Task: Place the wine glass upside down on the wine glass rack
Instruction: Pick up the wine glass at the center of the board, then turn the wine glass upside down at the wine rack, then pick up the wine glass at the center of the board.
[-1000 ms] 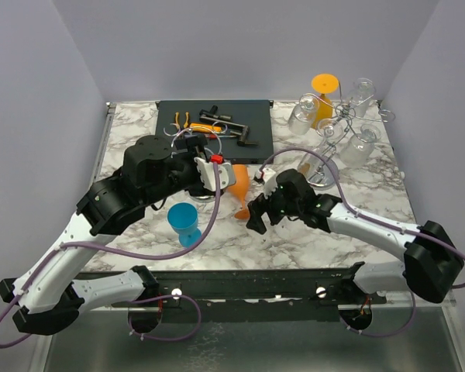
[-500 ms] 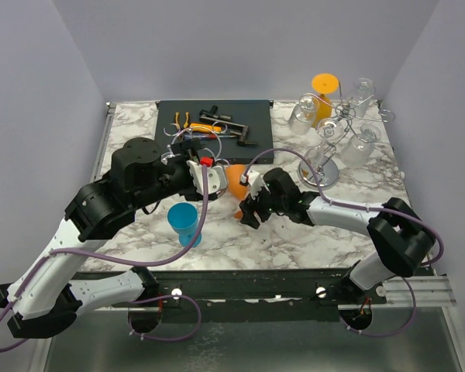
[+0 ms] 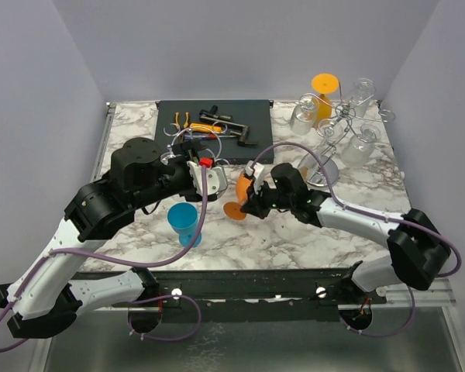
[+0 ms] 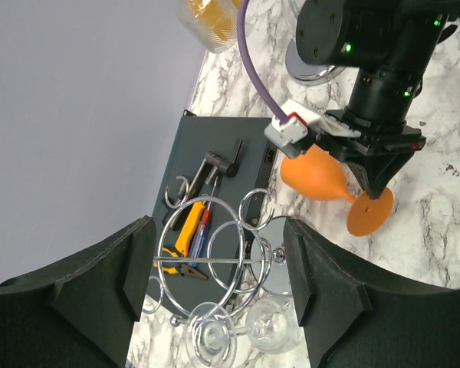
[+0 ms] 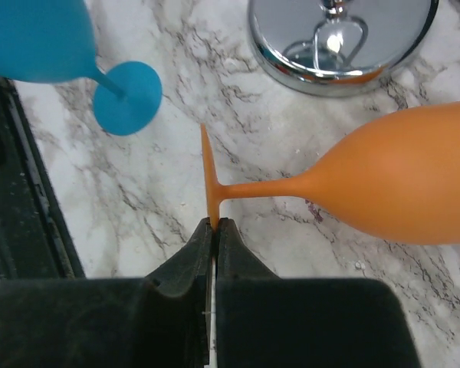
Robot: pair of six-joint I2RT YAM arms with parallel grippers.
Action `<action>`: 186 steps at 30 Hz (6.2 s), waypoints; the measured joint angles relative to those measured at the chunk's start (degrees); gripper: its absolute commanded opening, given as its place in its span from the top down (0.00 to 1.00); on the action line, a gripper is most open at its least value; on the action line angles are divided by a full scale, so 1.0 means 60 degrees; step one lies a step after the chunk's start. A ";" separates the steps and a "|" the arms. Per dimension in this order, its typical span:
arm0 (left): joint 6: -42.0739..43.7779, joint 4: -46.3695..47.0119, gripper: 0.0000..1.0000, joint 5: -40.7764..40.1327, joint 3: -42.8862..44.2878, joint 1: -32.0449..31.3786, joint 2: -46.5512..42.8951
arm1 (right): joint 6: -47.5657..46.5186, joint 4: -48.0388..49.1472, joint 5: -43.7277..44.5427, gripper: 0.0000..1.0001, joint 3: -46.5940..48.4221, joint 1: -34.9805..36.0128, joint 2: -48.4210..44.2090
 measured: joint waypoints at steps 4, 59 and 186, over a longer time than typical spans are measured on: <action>0.0000 -0.0004 0.27 0.0029 0.0000 0.0000 0.0000 | 0.0565 -0.0317 -0.0280 1.00 0.0142 0.0007 -0.1020; 0.0153 -0.0076 0.27 0.0393 0.0047 0.0106 -0.0488 | 1.0823 0.3311 -0.1424 1.00 0.1311 -0.1333 -0.0375; -0.1865 -0.1337 0.04 -0.3085 -0.0233 0.0295 -0.3151 | 0.4867 -0.6696 0.4415 0.88 0.8393 0.3344 0.4113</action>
